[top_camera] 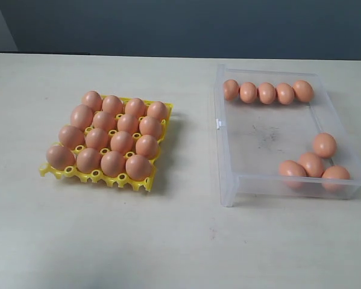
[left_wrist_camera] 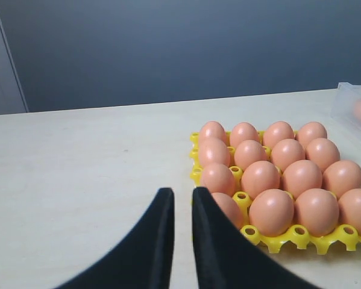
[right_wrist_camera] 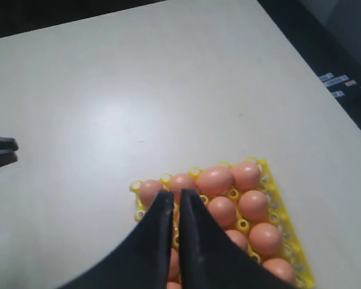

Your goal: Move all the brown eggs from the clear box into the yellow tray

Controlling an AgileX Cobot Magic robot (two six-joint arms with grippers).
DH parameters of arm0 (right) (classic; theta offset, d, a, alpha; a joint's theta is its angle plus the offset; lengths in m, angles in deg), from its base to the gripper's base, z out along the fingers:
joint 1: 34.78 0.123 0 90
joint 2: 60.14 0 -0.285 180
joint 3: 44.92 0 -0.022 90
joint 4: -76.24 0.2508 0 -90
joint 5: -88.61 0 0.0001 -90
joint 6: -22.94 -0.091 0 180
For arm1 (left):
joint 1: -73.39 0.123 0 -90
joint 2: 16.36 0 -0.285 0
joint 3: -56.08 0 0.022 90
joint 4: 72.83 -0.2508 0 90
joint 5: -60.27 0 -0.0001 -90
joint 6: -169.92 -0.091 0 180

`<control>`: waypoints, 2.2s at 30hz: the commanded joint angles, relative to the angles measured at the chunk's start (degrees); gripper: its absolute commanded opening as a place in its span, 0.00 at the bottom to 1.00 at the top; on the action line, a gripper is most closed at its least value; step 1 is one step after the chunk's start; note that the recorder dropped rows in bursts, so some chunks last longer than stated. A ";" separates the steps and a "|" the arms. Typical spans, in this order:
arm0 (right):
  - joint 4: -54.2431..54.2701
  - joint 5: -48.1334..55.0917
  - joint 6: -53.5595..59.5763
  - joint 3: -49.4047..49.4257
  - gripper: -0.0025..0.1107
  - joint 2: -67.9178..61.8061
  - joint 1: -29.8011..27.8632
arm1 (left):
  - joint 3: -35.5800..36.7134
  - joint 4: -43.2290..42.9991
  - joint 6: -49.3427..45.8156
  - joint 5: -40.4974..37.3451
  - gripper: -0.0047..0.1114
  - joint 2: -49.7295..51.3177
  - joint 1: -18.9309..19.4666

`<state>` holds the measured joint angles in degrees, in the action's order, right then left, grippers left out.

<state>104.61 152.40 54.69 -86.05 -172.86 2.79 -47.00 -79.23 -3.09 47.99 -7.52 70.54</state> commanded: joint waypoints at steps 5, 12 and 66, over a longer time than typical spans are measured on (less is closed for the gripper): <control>-1.07 -2.99 -1.96 2.18 0.07 2.66 -7.43 | 0.29 -0.11 0.05 0.35 0.15 0.36 -0.10; -5.36 -30.30 -1.97 35.59 0.07 22.29 -14.74 | 0.29 -0.11 0.05 0.35 0.15 0.36 -0.10; -4.13 -44.95 -1.55 118.35 0.07 104.93 -36.21 | 0.29 -0.11 0.05 0.35 0.15 0.36 -0.10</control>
<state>100.87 107.02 53.05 32.18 -68.28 -33.14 -47.00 -79.23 -3.09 47.99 -7.52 70.54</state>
